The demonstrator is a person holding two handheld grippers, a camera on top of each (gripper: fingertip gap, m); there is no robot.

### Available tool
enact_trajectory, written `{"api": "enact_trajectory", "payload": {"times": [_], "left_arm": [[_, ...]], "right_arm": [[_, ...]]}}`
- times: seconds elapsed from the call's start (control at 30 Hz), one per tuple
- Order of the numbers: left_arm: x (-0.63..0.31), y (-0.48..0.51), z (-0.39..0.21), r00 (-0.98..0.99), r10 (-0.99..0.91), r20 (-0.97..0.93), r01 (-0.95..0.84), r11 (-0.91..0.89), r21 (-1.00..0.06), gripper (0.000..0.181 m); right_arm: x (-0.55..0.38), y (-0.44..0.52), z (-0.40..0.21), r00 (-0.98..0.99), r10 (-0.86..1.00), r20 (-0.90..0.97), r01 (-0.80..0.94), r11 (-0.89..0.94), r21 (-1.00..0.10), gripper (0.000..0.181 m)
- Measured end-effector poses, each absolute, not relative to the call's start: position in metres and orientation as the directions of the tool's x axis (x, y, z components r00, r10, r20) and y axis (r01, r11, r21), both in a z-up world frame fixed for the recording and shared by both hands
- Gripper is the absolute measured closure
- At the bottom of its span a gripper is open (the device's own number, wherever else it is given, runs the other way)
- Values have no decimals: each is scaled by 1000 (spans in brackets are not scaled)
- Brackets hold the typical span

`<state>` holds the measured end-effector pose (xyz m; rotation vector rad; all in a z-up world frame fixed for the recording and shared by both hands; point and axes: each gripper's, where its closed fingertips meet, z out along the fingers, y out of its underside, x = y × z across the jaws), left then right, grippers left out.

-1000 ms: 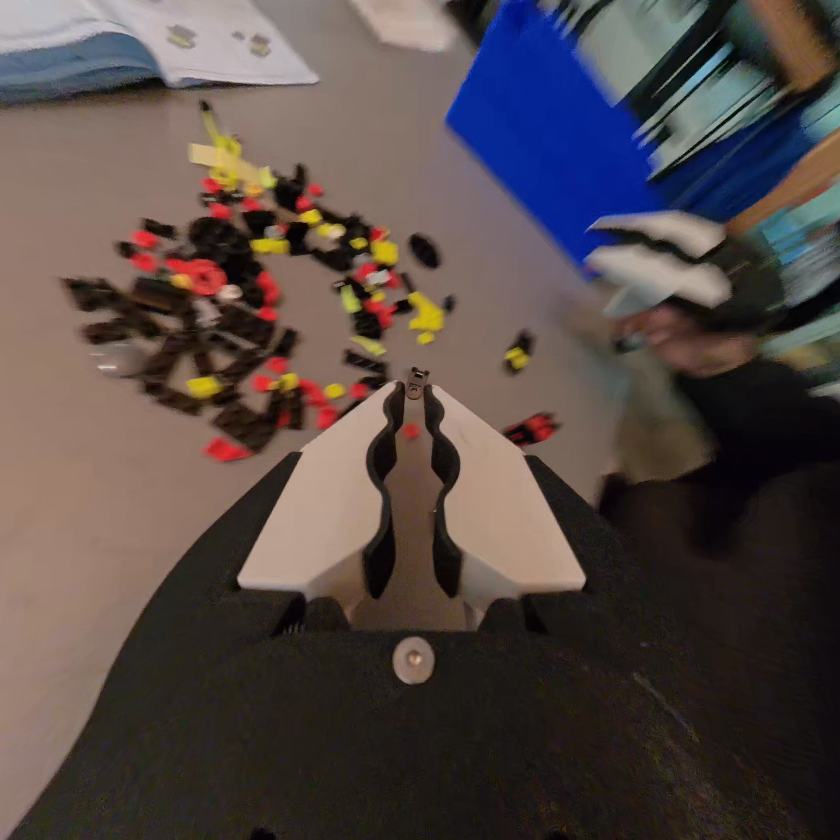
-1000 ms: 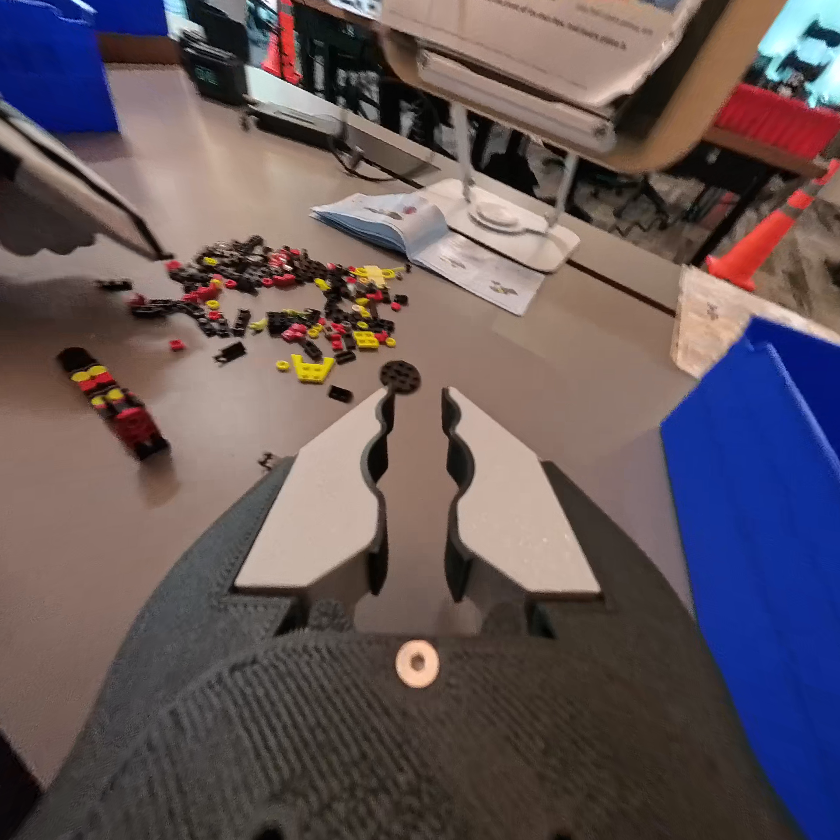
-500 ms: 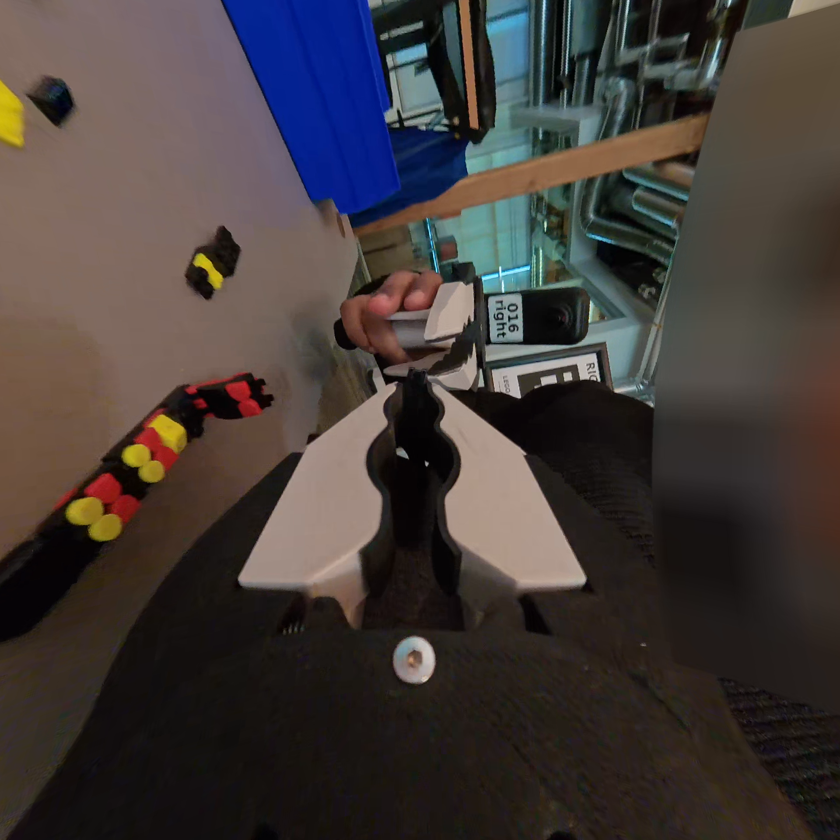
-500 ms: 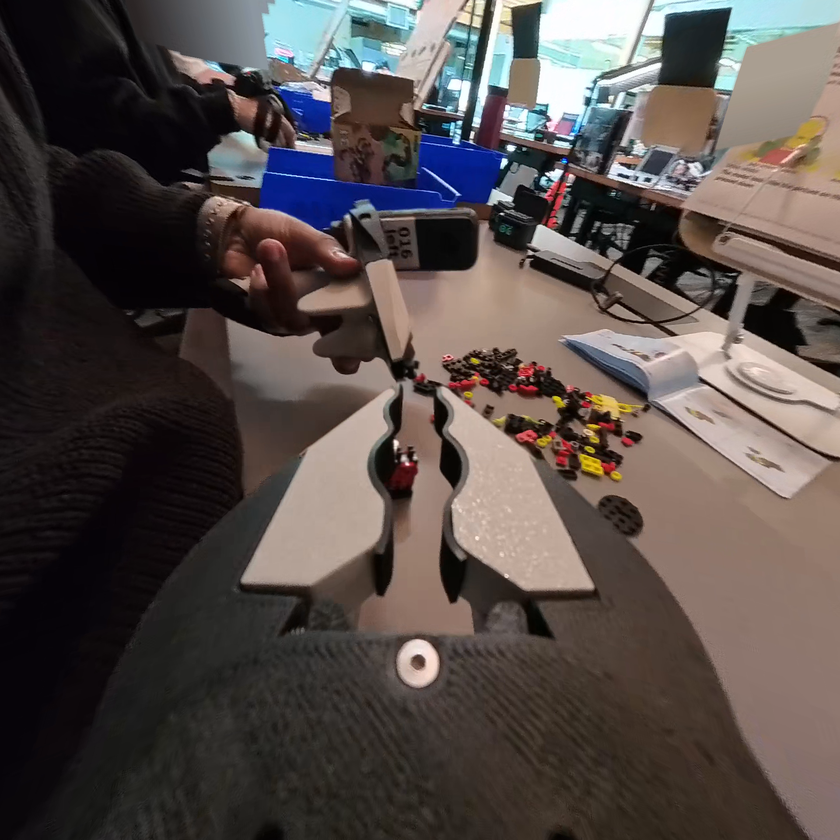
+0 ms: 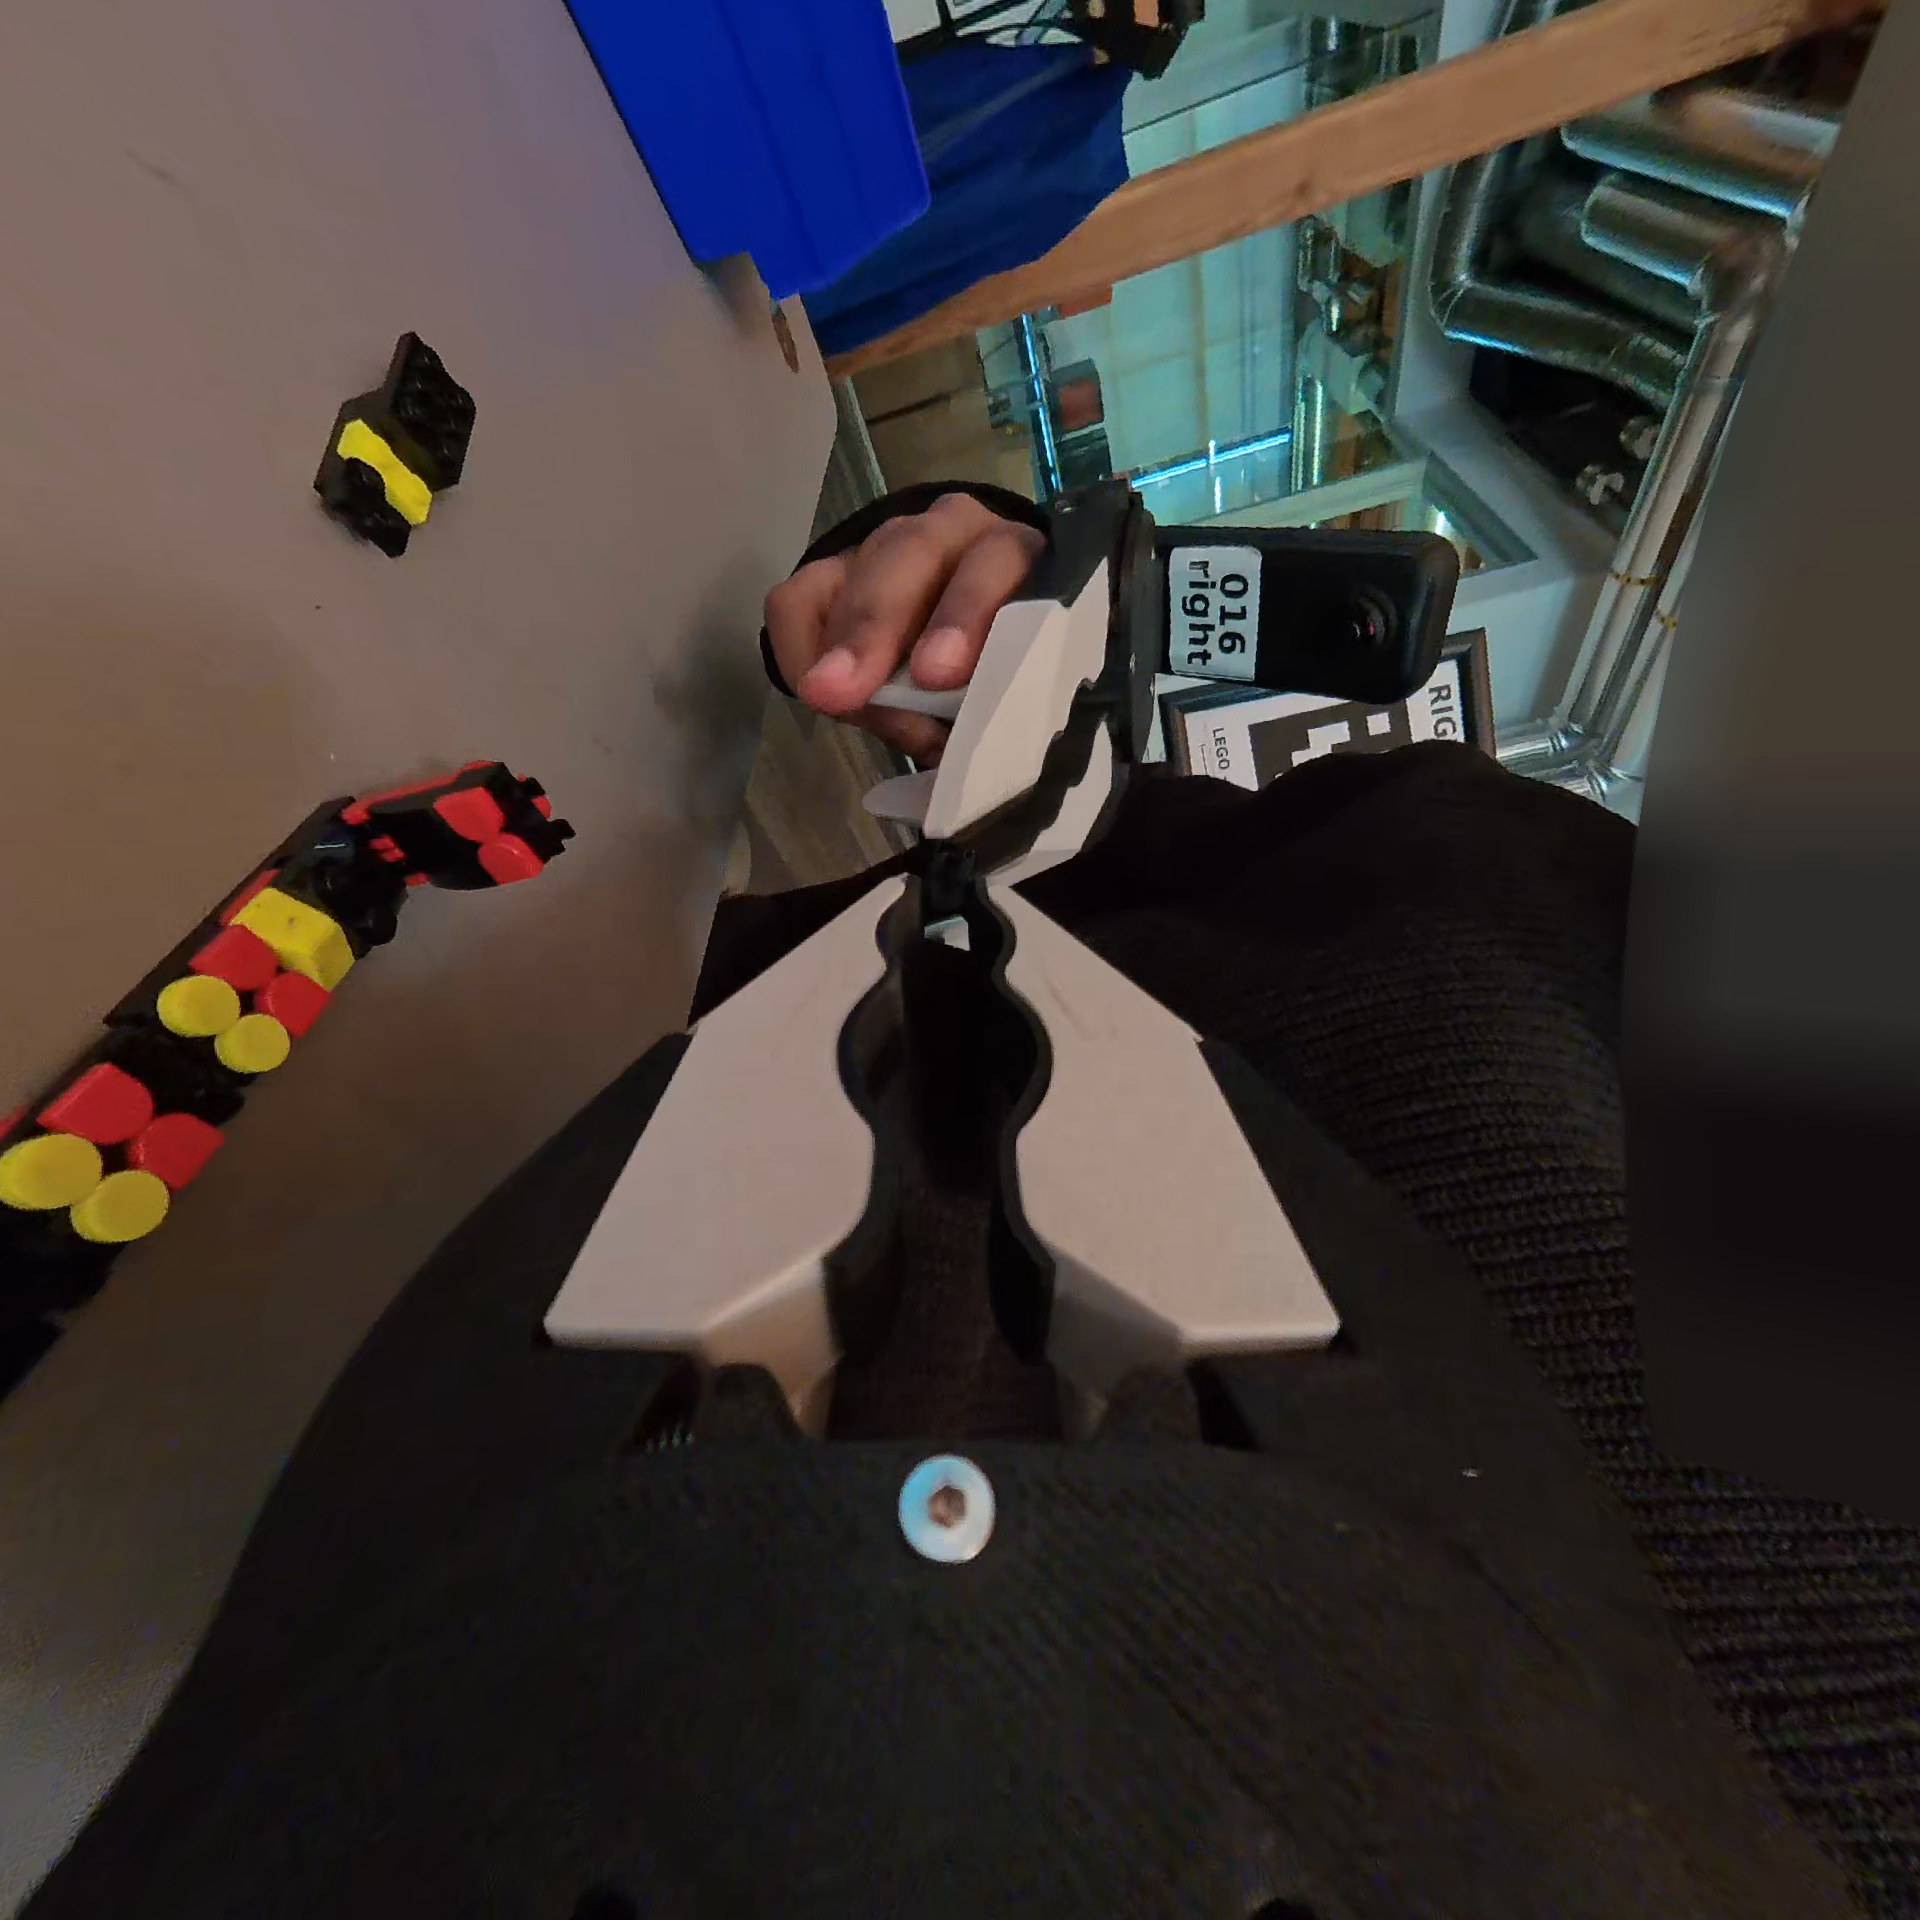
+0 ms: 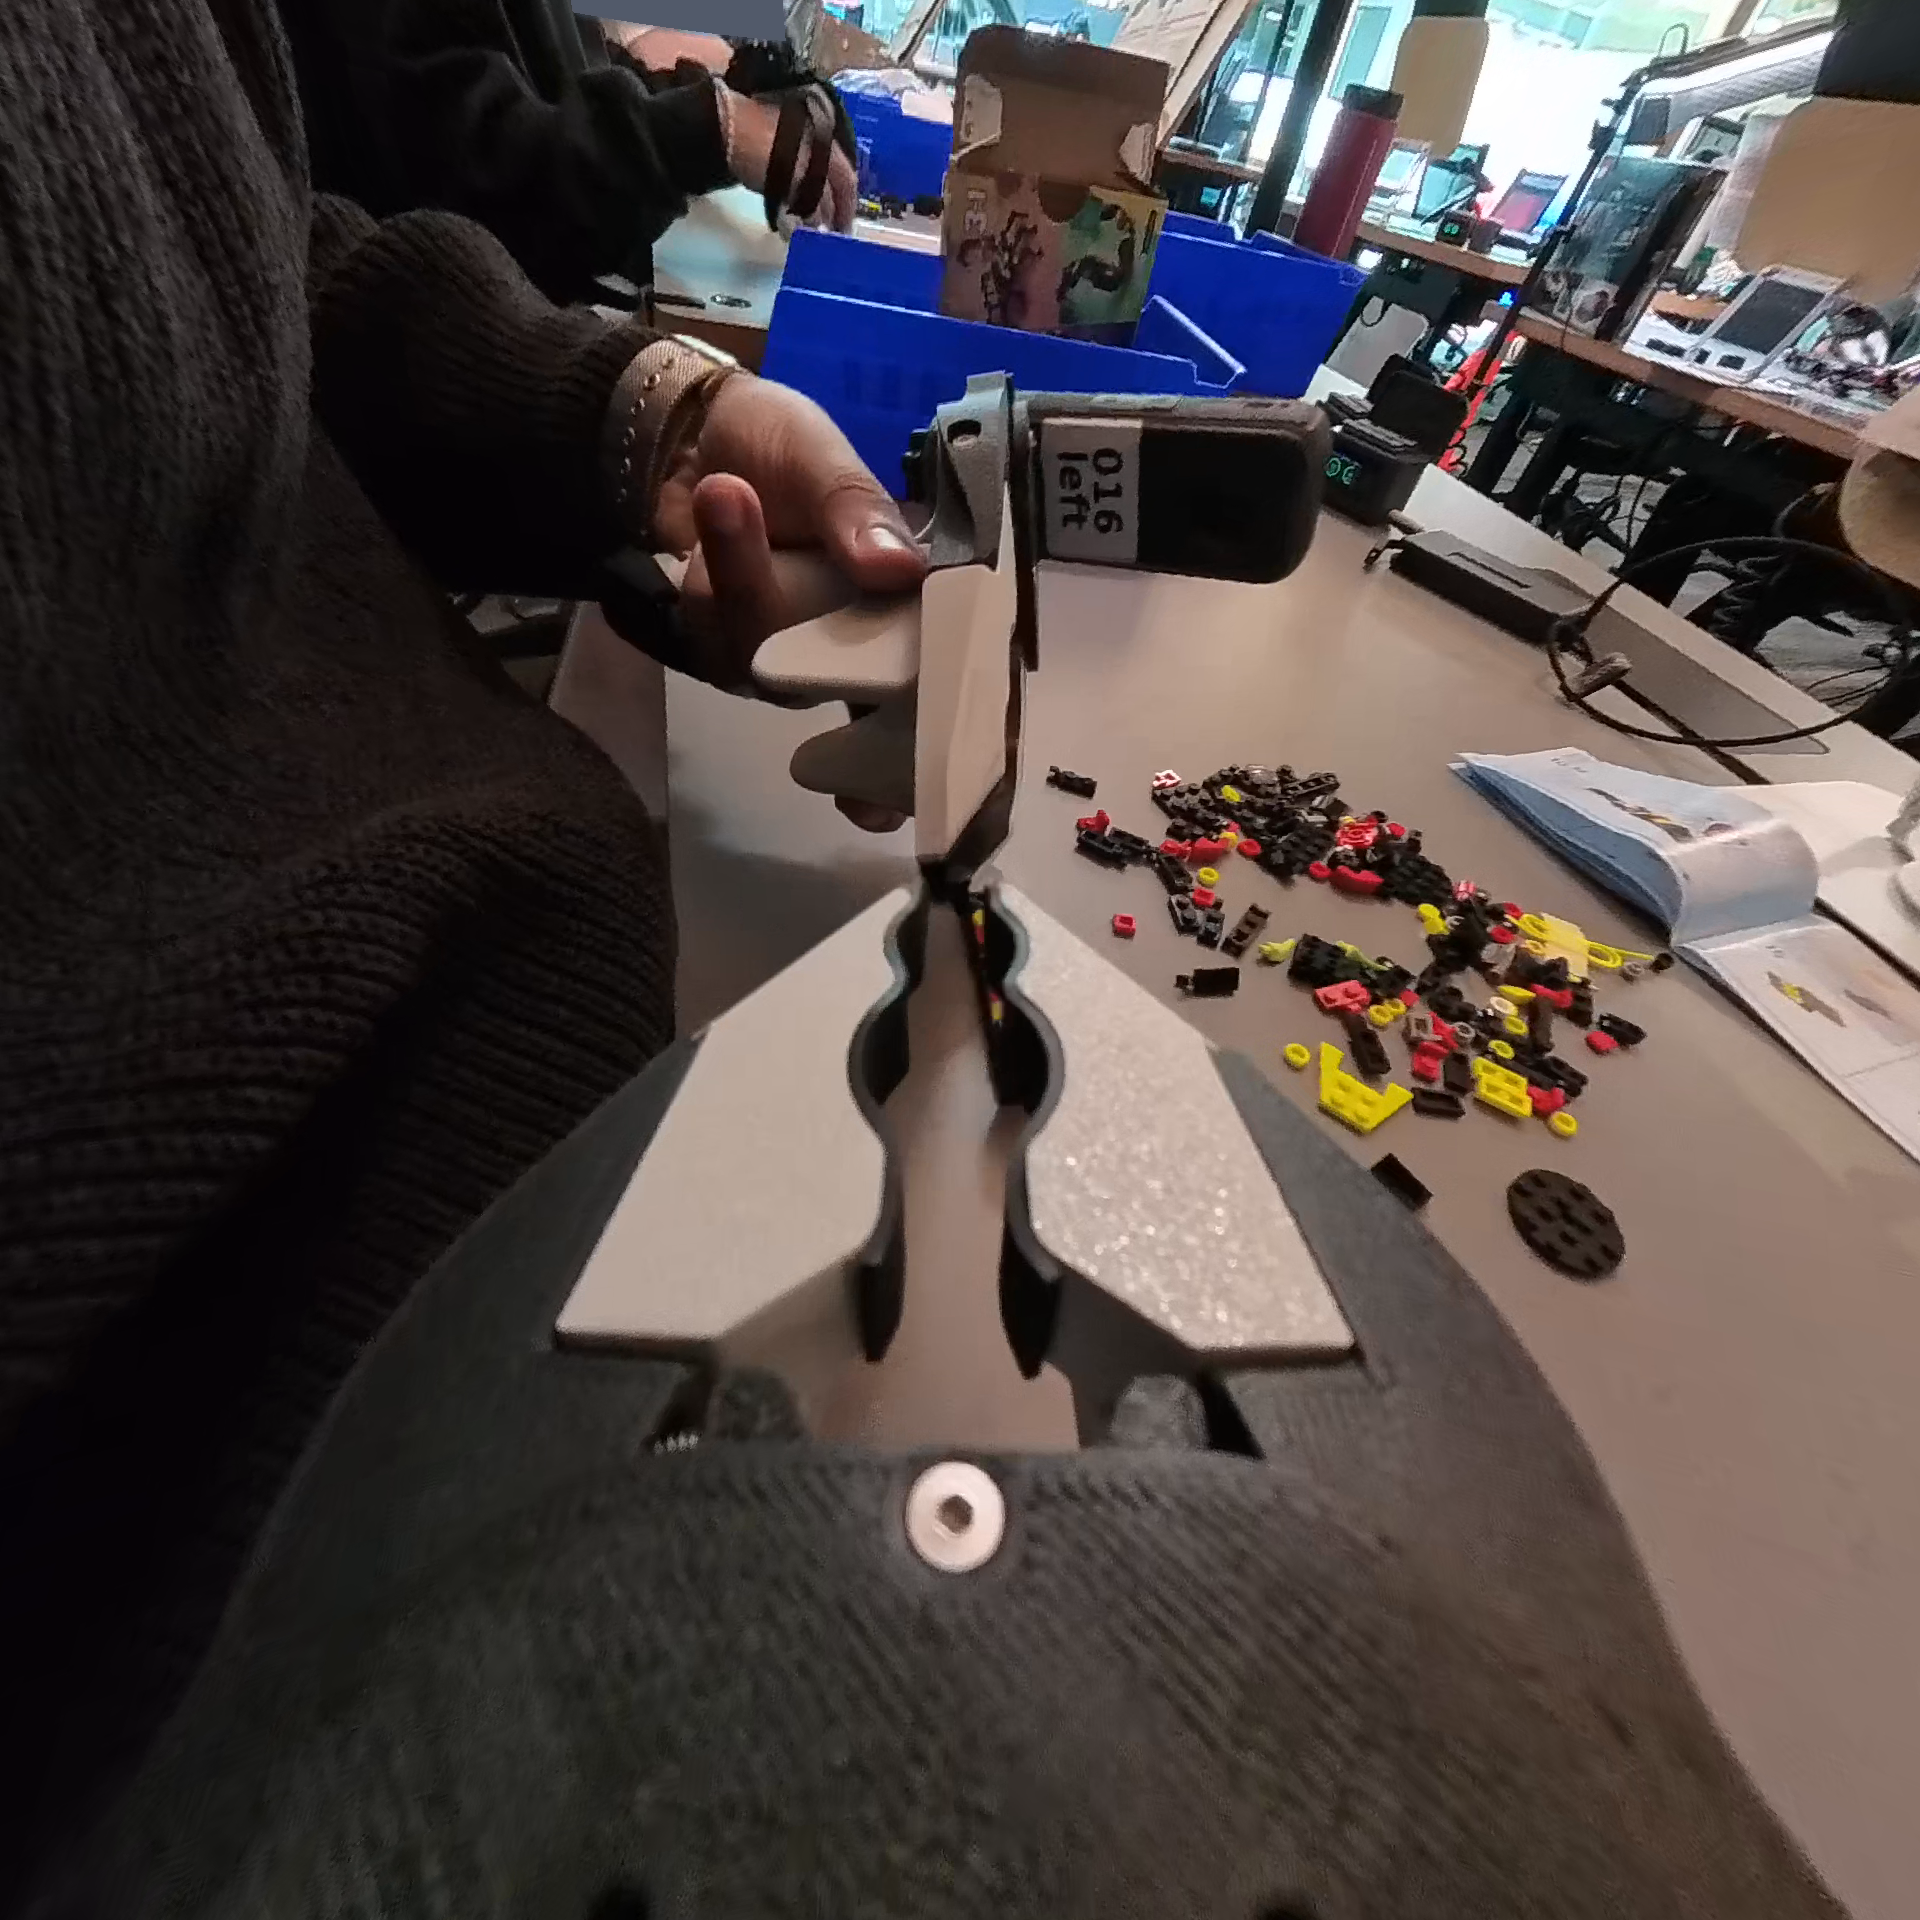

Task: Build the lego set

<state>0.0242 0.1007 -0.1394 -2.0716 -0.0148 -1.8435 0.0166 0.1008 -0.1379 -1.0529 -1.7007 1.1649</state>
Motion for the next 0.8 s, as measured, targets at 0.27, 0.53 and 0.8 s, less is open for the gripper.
{"api": "enact_trajectory", "payload": {"times": [0.27,0.53,0.8], "left_arm": [[23,101,-141,154,-227,962,251,-932,-260,177],[24,107,-141,138,-206,969,291,-926,-239,177],[17,111,-144,198,-229,953,305,-910,-282,177]], "right_arm": [[18,98,-144,-356,920,166,213,253,-944,178],[17,95,-150,-374,914,158,251,264,-931,181],[16,106,-148,-315,939,136,251,221,-943,181]]}}
